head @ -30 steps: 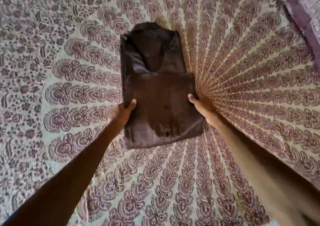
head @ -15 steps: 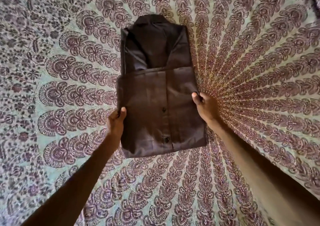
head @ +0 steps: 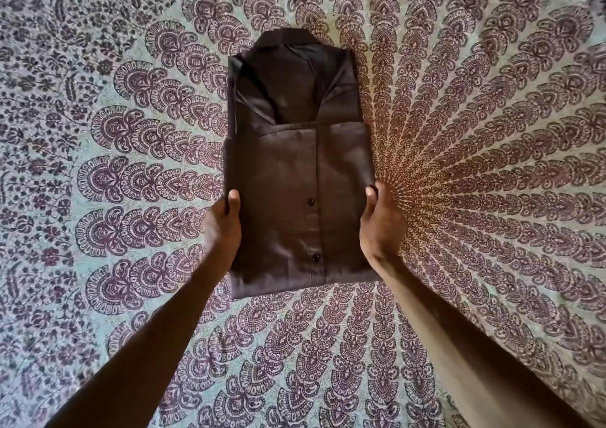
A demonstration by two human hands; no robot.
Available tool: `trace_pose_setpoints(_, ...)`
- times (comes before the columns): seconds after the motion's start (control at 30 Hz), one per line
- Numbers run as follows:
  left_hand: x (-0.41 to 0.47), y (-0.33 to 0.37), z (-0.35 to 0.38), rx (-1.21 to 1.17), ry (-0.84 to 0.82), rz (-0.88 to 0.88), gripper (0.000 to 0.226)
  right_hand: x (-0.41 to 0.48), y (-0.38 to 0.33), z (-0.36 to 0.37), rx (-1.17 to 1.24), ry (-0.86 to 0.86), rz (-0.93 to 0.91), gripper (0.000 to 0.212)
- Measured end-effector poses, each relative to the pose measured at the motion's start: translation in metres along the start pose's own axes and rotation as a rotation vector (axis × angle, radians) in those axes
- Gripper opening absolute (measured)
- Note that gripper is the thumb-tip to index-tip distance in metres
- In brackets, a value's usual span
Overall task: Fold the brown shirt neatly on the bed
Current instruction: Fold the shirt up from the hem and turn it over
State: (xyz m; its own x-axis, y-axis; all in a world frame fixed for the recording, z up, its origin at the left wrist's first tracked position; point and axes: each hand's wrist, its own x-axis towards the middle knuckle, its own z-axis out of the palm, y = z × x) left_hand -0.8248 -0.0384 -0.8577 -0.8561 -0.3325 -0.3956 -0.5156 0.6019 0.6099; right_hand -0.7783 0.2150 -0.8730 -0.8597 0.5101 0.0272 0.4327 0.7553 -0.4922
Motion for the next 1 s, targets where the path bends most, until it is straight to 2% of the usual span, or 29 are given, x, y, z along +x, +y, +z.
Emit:
trace_pose_setpoints(0.13,-0.012,0.005,0.001,0.030,0.073,0.065,0.039,-0.002,-0.003,0.001,-0.042,-0.003,0.018,0.034)
trace_pose_setpoints(0.3,-0.050,-0.010,-0.002,-0.002,0.149,0.008,0.035,-0.035,0.003,-0.022,0.060,-0.041,0.141,0.043)
trace_pose_setpoints(0.43,-0.085,-0.027,-0.006,0.012,0.107,0.059,0.021,-0.069,0.020,-0.026,0.064,-0.110,0.130,0.036)
trace_pose_setpoints(0.5,-0.090,-0.042,-0.007,0.011,0.104,0.096,0.021,-0.077,0.025,-0.024,0.088,-0.100,0.133,0.036)
trace_pose_setpoints(0.6,-0.094,-0.063,-0.012,-0.015,0.072,0.042,0.022,-0.090,0.030,-0.025,0.091,-0.079,0.170,0.041)
trace_pose_setpoints(0.7,-0.101,-0.075,-0.018,-0.009,0.019,0.008,0.024,-0.101,0.033,-0.032,0.018,-0.101,0.187,0.037)
trace_pose_setpoints(0.83,-0.105,-0.077,-0.028,0.037,-0.070,0.071,0.030,-0.107,0.037,-0.036,-0.005,-0.103,0.223,0.045)
trace_pose_setpoints(1.0,-0.097,-0.076,-0.037,0.128,-0.190,0.062,0.034,-0.100,0.034,-0.041,-0.014,-0.143,0.248,0.015)
